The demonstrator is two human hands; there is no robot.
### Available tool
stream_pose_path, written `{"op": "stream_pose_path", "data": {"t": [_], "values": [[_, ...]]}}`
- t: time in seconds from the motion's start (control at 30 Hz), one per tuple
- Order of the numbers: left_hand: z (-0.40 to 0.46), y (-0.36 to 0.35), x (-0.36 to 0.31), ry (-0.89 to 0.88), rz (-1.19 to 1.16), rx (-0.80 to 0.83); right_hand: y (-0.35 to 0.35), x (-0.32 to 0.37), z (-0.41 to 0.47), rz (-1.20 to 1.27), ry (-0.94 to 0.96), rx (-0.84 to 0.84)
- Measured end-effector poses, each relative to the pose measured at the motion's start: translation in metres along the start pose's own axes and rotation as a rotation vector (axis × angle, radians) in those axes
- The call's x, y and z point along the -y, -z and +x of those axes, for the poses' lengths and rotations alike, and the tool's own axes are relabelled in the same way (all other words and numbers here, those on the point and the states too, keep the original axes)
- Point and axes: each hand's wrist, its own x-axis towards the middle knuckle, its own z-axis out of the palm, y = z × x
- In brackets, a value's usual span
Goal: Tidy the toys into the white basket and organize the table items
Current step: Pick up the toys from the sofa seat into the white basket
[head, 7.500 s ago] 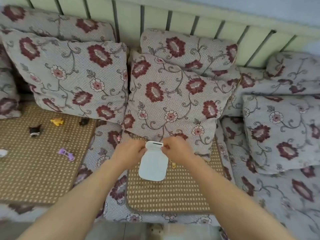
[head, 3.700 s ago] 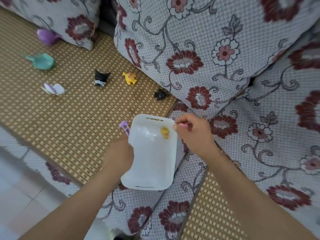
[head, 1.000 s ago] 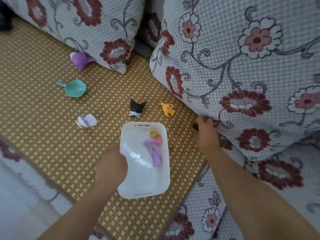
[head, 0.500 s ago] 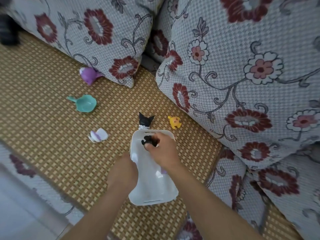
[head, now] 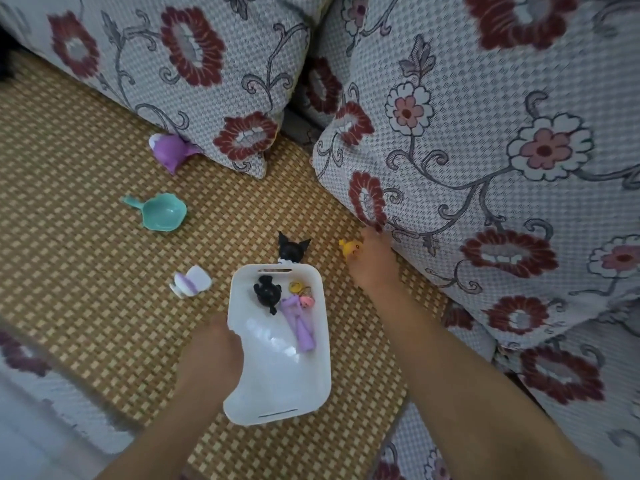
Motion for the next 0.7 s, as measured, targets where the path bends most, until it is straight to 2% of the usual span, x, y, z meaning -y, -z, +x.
{"op": "stream_pose_path", "data": {"t": [0.13, 0.3, 0.43, 0.53, 0.6, 0.7], "values": [[0.005, 0.003, 0.007, 0.022, 0.004, 0.001, -0.020, -0.003, 0.016, -0.083, -0.054, 0.099], [0.012, 0.008, 0.017, 0.024, 0.014, -0.003, -0.036, -0.003, 0.025, -0.078, -0.049, 0.039], [0.011, 0.012, 0.019, 0.005, 0.012, -0.013, -0.021, 0.010, 0.009, 0.131, 0.021, -0.066], [0.005, 0.015, 0.015, 0.008, 0.000, 0.000, 0.003, 0.038, -0.030, 0.380, 0.187, -0.083], [-0.001, 0.018, 0.011, 0.005, -0.012, -0.001, 0.019, 0.062, -0.066, 0.490, 0.329, -0.008], [-0.007, 0.022, 0.003, 0.015, 0.010, -0.001, 0.016, 0.087, -0.106, 0.527, 0.437, 0.197]]}}
